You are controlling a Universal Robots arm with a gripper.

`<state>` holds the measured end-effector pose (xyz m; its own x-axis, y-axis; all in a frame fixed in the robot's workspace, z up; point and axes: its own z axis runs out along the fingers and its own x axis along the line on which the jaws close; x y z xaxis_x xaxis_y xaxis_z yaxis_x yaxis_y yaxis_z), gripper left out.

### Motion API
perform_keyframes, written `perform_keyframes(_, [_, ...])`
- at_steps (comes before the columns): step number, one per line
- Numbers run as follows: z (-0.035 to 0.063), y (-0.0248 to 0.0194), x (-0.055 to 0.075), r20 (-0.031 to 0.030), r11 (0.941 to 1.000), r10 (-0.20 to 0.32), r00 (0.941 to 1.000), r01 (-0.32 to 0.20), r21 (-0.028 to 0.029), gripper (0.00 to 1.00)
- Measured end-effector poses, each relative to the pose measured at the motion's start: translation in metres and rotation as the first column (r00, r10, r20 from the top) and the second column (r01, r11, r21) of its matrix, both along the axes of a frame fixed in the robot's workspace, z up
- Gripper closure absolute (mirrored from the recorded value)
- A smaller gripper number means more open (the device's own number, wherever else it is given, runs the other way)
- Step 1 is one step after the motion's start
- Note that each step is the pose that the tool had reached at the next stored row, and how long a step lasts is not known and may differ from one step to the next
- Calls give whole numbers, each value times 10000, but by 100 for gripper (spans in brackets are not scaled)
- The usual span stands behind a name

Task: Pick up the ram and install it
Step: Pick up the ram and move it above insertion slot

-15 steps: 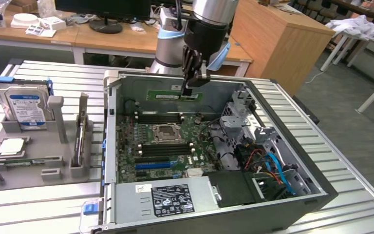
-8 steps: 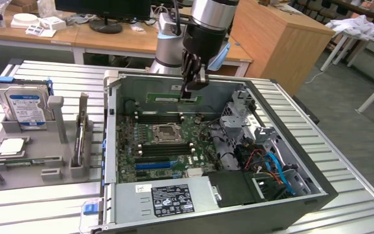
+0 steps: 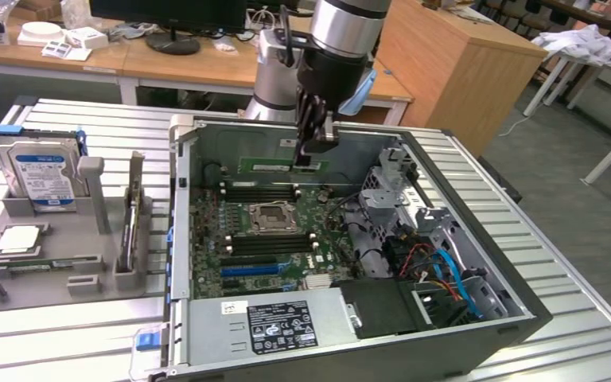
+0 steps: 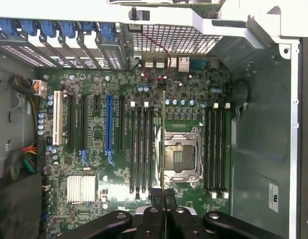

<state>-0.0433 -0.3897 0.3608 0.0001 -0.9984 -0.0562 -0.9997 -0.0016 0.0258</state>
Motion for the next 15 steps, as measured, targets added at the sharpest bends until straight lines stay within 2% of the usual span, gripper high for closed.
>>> perform_keyframes(12, [-115,0,0,-1,10000,0,10000,0,-1,88])
perform_keyframes(15, [-119,0,0,-1,10000,0,10000,0,-3,88])
